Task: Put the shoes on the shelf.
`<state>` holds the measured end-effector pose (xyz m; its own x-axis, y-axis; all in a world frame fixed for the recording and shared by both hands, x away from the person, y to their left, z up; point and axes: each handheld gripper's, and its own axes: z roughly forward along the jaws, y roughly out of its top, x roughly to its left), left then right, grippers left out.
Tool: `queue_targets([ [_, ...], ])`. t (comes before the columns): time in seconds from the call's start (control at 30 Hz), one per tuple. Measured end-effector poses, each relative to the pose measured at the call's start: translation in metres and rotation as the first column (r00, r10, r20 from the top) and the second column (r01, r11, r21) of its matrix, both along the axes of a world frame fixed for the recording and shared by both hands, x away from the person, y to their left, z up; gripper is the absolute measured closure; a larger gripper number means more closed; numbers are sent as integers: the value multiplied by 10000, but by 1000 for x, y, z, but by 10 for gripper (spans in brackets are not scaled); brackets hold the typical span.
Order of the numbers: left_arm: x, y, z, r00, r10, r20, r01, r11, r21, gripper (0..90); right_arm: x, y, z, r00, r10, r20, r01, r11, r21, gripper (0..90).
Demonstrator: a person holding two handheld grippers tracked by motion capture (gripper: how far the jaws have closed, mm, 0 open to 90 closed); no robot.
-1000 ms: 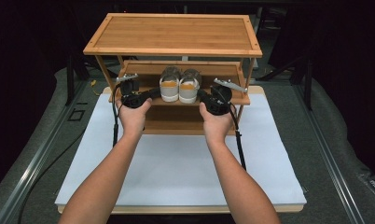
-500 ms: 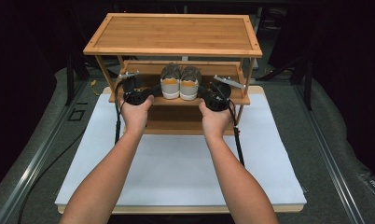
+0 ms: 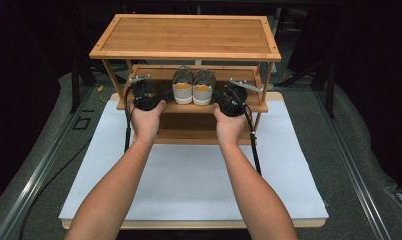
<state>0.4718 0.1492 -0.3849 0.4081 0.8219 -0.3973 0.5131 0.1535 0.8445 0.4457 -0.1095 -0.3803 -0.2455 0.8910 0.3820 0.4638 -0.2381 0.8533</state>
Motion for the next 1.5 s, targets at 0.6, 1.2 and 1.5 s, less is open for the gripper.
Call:
queue_targets([
  [0.6,7,-2,2,9998,18,-188,-14,9998,209,897,11,0,-3,9998,-194,-13,194,9994,297,900],
  [1.2,-8,6,6,9995,-267,182,270,9995,-183,888,2,-10,-2,9997,-4,244,-6,9992,412,868],
  [1.5,-24,10,12,9979,-523,382,523,9986,-3,890,-13,-15,4,9986,178,500,-189,9995,233,866],
])
